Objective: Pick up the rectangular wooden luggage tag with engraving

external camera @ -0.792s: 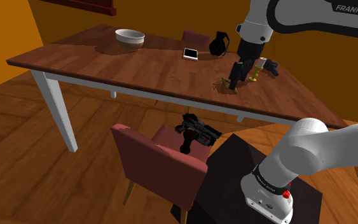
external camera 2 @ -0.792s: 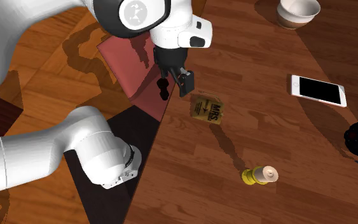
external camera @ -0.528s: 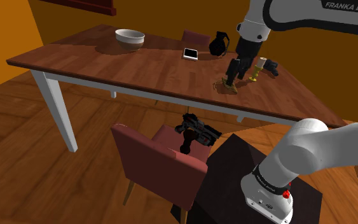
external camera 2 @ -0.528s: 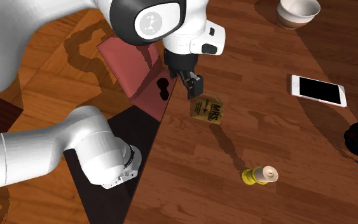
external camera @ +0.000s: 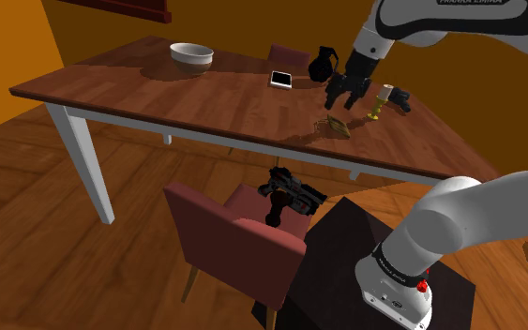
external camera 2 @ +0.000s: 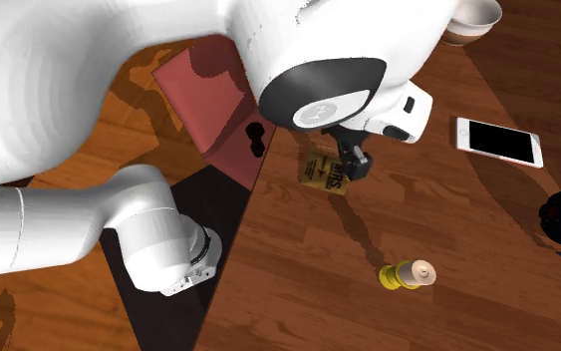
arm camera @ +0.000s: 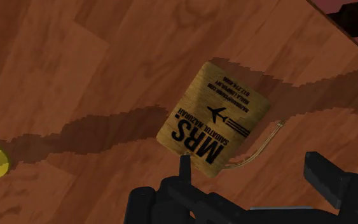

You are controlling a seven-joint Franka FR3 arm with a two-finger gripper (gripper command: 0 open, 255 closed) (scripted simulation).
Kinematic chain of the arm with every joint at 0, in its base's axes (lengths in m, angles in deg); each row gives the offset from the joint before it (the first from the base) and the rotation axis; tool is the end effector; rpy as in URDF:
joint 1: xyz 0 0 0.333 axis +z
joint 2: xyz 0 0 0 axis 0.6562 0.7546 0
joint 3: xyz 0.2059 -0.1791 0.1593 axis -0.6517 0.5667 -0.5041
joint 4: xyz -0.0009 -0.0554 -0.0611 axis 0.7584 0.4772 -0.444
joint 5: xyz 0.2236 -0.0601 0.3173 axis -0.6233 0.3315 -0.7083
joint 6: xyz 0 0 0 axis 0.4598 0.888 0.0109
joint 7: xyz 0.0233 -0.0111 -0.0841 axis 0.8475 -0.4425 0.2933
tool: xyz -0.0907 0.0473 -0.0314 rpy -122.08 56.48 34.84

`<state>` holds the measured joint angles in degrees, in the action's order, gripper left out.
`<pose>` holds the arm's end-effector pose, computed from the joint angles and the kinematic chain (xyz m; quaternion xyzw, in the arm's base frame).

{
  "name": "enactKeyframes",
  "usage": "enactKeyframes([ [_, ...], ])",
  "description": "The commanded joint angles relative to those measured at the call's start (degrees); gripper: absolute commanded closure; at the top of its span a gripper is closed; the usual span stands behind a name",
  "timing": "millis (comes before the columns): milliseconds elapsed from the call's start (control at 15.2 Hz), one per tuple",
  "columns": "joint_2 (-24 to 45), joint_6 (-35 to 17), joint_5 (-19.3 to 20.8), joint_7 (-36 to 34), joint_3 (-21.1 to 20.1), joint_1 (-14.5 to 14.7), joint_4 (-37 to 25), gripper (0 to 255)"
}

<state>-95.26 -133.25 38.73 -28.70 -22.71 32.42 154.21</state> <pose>0.3558 -0.1142 0.5459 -0.9886 0.1370 -0.0434 0.0459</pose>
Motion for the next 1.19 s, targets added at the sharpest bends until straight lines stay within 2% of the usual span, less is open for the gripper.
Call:
enactKeyframes([
  [0, 3.01, -3.28, -1.54, -0.43, 2.19, -0.91, -1.13, 0],
  [132, 4.81, -5.20, -2.73, -0.43, 3.88, -1.54, -1.87, 0],
  [726, 5.49, -11.11, -2.87, 0.47, 4.30, -1.57, 3.43, 0],
  [792, 5.54, -11.15, -2.88, 0.49, 4.31, -1.57, 3.41, 255],
  [1122, 5.58, -11.13, -2.89, 0.48, 4.30, -1.55, 3.35, 255],
])
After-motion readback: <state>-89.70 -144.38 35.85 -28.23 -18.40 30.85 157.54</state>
